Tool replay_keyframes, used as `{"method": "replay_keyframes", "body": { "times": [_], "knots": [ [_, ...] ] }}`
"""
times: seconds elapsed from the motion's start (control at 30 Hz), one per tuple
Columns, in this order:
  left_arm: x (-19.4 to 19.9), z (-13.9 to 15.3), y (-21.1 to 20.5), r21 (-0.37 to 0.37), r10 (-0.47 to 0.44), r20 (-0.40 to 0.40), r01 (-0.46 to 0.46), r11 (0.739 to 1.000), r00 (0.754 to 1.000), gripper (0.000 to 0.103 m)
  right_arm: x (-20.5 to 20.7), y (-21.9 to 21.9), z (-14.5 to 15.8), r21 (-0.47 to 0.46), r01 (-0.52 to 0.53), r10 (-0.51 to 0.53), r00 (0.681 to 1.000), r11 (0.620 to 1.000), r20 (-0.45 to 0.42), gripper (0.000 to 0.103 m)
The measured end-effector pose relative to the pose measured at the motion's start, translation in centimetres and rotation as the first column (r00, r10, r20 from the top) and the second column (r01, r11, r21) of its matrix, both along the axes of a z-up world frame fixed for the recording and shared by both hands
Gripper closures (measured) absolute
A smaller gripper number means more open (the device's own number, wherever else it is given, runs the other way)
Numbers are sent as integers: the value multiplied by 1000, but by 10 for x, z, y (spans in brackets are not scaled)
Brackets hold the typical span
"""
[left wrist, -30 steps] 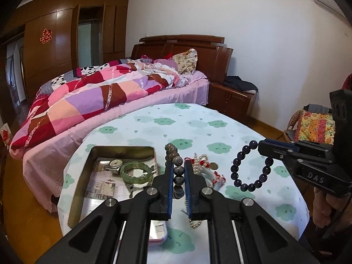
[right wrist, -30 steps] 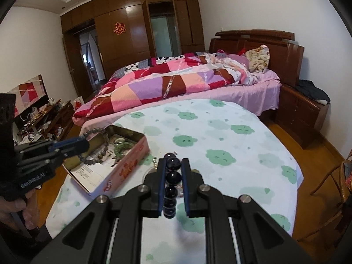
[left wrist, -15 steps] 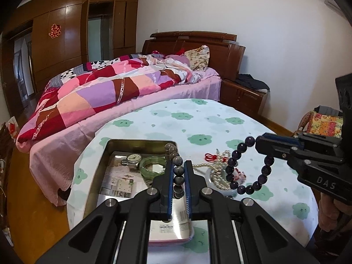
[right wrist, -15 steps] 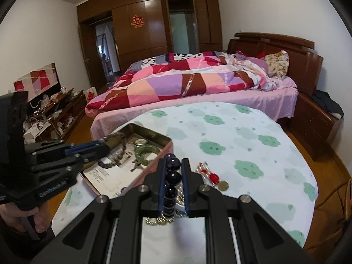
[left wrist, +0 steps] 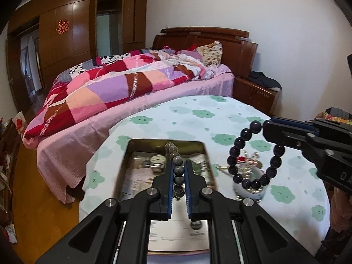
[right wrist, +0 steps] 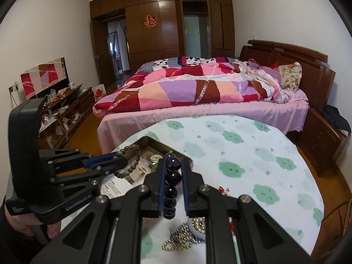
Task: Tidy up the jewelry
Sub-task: 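Lift both bead bracelets and carry them over the open tin, then lower the bracelets into the tin and open both tools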
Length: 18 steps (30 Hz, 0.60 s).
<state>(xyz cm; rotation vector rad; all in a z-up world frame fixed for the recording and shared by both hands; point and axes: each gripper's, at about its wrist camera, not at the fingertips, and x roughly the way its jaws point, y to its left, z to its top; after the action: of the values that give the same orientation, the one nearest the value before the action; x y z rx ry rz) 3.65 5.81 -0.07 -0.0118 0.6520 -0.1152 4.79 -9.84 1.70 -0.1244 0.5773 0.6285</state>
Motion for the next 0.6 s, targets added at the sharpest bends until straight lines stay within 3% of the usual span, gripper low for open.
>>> {"method": "replay_keyframes", "body": {
  "times": [0.4,0.6],
  "knots": [
    [11,-13,19,19,45,-26,-45,999,999,95,6,34,-7,13,-72,72,997,997,-24,87],
    [21,-30,29,21,71,-67,-70,997,995,95,16,51,-39,15,-109,110,989,994,-100,87]
  ]
}}
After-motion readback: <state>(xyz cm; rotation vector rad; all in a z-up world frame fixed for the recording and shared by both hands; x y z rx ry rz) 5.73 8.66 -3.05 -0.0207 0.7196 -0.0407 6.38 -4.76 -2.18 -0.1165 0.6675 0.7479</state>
